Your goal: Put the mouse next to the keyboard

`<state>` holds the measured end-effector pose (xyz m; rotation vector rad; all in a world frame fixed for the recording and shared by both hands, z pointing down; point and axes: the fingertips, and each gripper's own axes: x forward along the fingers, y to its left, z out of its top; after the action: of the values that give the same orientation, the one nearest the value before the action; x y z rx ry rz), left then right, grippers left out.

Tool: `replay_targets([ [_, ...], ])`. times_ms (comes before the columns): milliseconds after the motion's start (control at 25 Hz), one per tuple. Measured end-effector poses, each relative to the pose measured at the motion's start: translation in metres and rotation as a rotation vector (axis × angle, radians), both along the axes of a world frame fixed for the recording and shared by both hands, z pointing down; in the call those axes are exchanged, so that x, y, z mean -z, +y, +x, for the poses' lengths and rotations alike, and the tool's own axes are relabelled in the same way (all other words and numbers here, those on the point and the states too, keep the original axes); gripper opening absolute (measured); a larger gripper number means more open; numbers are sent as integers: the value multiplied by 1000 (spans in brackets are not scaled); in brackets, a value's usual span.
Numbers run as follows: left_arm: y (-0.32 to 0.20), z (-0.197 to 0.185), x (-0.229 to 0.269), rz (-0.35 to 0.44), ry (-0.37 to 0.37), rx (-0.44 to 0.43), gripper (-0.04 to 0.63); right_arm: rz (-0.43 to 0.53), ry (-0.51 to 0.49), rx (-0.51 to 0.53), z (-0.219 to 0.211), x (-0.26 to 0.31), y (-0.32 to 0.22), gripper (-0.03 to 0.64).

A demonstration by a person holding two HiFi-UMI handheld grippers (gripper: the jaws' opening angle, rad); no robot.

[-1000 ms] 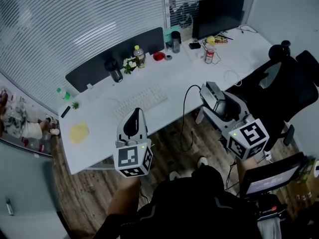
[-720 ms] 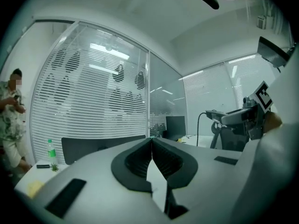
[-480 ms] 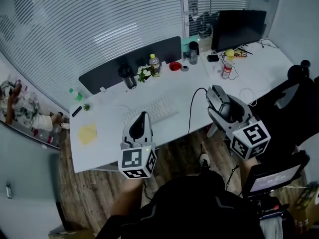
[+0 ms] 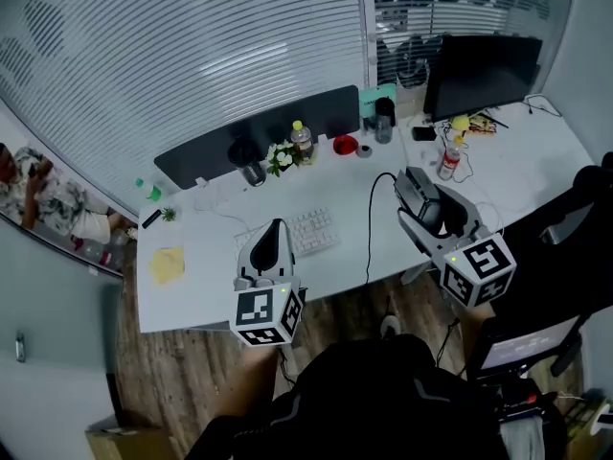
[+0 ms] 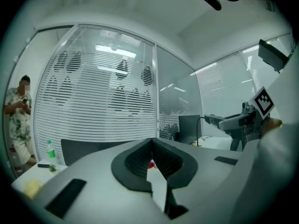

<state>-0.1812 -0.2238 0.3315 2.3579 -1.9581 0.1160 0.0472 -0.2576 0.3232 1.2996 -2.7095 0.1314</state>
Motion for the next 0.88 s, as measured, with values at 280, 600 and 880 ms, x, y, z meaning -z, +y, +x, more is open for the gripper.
replay_targets([
  [280,-26,21,-4,9,8,50,29,-9,-3,61,16,-9,-39,291],
  [600,-64,48,-36,-67,10,72,29,-45,-4,108,36,-32,-89,291],
  [880,-88,35,-77,-111,29,135,31,-104,29,73,38,-77,-130,291],
])
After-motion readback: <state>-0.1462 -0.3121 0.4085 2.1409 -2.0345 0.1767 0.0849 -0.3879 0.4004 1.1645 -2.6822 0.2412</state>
